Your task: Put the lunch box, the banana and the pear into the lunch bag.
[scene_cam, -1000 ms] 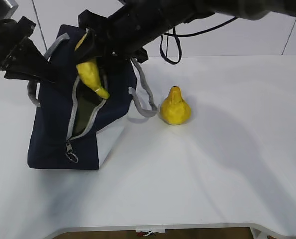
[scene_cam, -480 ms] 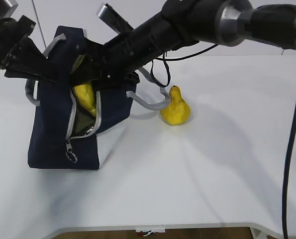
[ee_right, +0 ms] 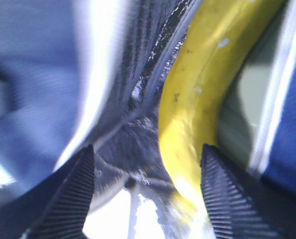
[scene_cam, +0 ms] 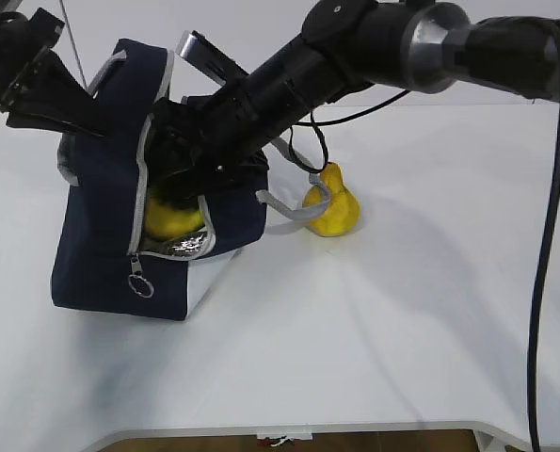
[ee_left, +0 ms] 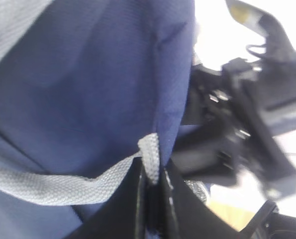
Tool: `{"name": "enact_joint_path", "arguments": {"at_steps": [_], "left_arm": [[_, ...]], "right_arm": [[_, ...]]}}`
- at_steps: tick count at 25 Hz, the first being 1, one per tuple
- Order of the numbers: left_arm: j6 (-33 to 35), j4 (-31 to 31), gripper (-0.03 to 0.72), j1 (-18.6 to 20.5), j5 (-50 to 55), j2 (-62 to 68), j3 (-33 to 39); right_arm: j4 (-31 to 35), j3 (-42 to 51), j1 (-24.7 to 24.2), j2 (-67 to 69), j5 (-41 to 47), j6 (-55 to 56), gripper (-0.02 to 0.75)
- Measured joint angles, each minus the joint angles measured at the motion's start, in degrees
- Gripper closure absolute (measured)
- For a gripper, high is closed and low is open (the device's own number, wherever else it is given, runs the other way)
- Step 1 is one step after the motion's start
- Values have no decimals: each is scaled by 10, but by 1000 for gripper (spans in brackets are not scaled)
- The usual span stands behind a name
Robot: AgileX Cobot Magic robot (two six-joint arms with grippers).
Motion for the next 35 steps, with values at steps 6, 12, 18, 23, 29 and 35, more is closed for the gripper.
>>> {"name": "enact_joint_path", "arguments": {"at_steps": [6, 12, 18, 23, 29, 35], "left_arm": [[0, 18, 680, 2, 0, 0, 0], [0, 21, 680, 3, 0, 0, 0], [0, 41, 680, 3, 0, 0, 0], [0, 67, 680, 3, 7, 0, 0], [0, 101, 680, 3, 13, 0, 0], [0, 148, 680, 3, 33, 0, -3]], "right_arm": [[-60, -57, 0, 1, 79, 19, 201], [-168, -176, 0, 1, 101, 82, 194], [-257, -217, 0, -6, 109, 134, 194], [-356, -193, 0, -52, 113, 168, 195], [-498, -142, 0, -111, 115, 211, 195], [-561, -138, -14, -104, 116, 261, 195]]}}
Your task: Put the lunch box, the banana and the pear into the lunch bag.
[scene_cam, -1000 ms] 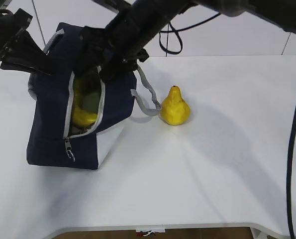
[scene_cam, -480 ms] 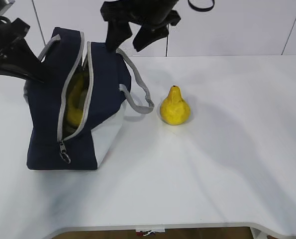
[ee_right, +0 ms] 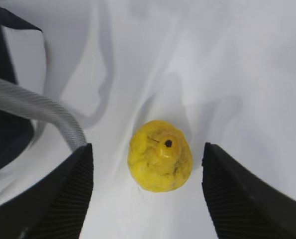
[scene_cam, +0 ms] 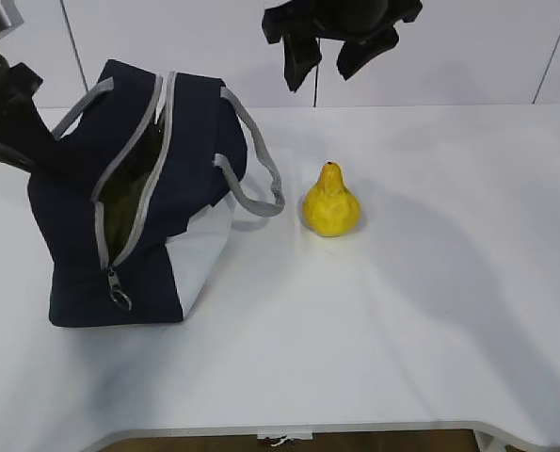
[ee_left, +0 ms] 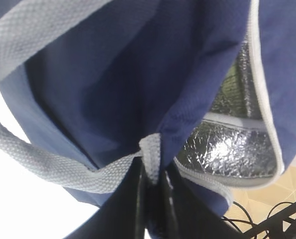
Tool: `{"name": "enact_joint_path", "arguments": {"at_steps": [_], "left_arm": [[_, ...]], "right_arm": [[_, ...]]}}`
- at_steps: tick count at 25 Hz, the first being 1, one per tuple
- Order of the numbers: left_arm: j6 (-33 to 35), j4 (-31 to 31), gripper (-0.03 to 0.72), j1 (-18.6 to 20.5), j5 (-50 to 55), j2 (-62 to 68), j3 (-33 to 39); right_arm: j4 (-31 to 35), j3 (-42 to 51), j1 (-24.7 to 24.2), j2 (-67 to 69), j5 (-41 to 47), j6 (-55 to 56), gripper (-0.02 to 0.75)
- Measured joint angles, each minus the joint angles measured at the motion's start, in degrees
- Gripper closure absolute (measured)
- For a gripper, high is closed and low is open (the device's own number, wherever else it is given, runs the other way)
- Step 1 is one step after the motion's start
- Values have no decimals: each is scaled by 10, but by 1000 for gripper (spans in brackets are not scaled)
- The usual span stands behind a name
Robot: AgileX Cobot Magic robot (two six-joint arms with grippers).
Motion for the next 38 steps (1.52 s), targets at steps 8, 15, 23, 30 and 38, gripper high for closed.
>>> {"name": "enact_joint_path", "arguments": {"at_steps": [8, 15, 23, 30, 38], "left_arm": [[0, 12, 680, 0, 6, 0, 0], [0, 14, 680, 0, 8, 0, 0], [0, 15, 680, 0, 8, 0, 0], [0, 16, 680, 0, 8, 0, 0], [0, 16, 680, 0, 6, 0, 0]], "right_arm": [[-16, 0, -6, 58, -1, 6, 195], [-17, 0, -6, 108, -3, 6, 195], [-43, 1, -22, 118, -3, 30, 195], [21, 1, -62, 118, -3, 40, 195], [85, 1, -66, 124, -3, 40, 195]]}}
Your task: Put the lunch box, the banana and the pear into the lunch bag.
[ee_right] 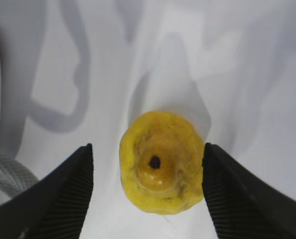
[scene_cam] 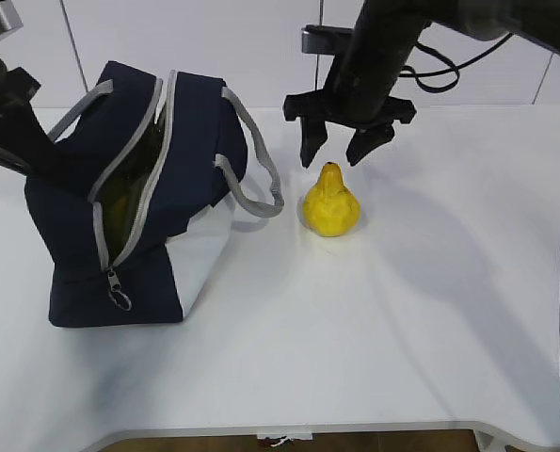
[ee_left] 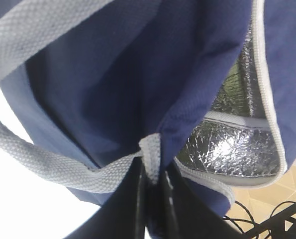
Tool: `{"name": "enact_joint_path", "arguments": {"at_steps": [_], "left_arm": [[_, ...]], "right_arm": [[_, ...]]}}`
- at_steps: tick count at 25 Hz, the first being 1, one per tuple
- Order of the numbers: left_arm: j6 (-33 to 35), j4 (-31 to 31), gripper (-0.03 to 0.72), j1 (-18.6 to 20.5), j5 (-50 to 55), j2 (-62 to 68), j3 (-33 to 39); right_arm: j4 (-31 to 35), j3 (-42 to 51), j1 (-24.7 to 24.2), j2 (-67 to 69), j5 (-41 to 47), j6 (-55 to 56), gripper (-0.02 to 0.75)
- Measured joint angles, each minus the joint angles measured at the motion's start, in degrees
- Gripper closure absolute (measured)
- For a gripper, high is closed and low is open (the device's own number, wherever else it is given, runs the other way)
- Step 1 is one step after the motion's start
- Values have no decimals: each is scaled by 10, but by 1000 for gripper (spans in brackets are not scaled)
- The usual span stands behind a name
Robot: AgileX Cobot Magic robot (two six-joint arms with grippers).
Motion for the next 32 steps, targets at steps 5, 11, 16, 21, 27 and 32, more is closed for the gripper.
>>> {"name": "enact_joint_path", "arguments": {"at_steps": [5, 11, 16, 21, 27, 32], "left_arm": [[0, 0, 680, 0, 0, 0, 0], [0, 0, 680, 0, 0, 0, 0], [0, 0, 680, 0, 0, 0, 0], [0, 0, 680, 0, 0, 0, 0], [0, 0, 680, 0, 0, 0, 0], [0, 7, 680, 0, -3, 0, 0]], "right_arm": [[-3, 0, 0, 23, -1, 0, 196], [-6, 0, 0, 33, -1, 0, 197], [-6, 0, 0, 33, -1, 0, 210], [-6, 0, 0, 33, -1, 0, 318], [-11, 0, 0, 33, -2, 0, 479], [-6, 1, 0, 15, -2, -1, 484]]}}
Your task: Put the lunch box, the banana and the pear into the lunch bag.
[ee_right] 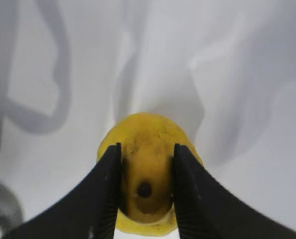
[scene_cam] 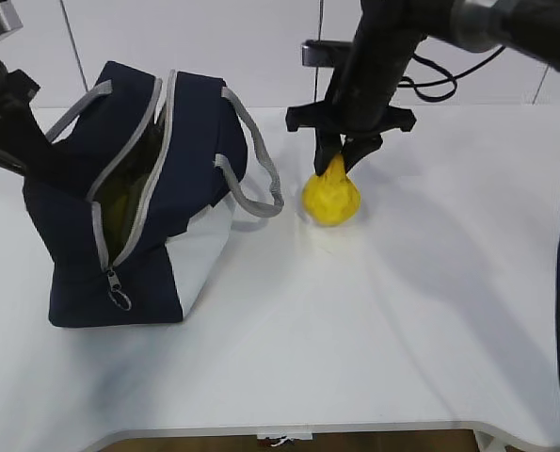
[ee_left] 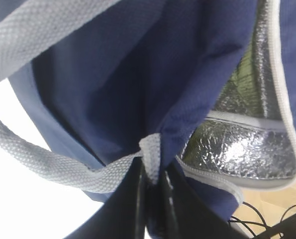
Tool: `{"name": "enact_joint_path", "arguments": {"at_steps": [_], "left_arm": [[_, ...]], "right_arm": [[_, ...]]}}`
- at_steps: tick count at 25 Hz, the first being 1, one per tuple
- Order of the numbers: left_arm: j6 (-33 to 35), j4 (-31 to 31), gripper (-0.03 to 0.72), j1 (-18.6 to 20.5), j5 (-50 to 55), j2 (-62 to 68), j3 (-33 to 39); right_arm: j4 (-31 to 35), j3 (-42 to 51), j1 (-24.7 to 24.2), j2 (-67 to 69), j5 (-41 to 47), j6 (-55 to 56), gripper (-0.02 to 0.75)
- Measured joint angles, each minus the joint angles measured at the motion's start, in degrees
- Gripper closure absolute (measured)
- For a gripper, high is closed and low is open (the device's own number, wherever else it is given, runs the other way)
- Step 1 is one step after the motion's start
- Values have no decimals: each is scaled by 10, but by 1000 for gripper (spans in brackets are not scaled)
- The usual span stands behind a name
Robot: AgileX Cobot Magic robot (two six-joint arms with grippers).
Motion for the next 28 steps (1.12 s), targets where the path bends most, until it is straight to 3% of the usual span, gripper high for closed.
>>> {"name": "enact_joint_path", "arguments": {"at_steps": [6, 12, 21, 28], "left_arm": [[0, 10, 680, 0, -7, 0, 0], [0, 3, 680, 0, -25, 0, 0], [9, -161, 680, 0, -56, 0, 0], [16, -215, 680, 0, -57, 0, 0]], "right_arm": [[5, 0, 0, -80, 1, 0, 485], [63, -18, 0, -139, 6, -10, 485], [320, -49, 1, -136, 8, -101, 485], [369, -50, 18, -89, 8, -119, 487]]}}
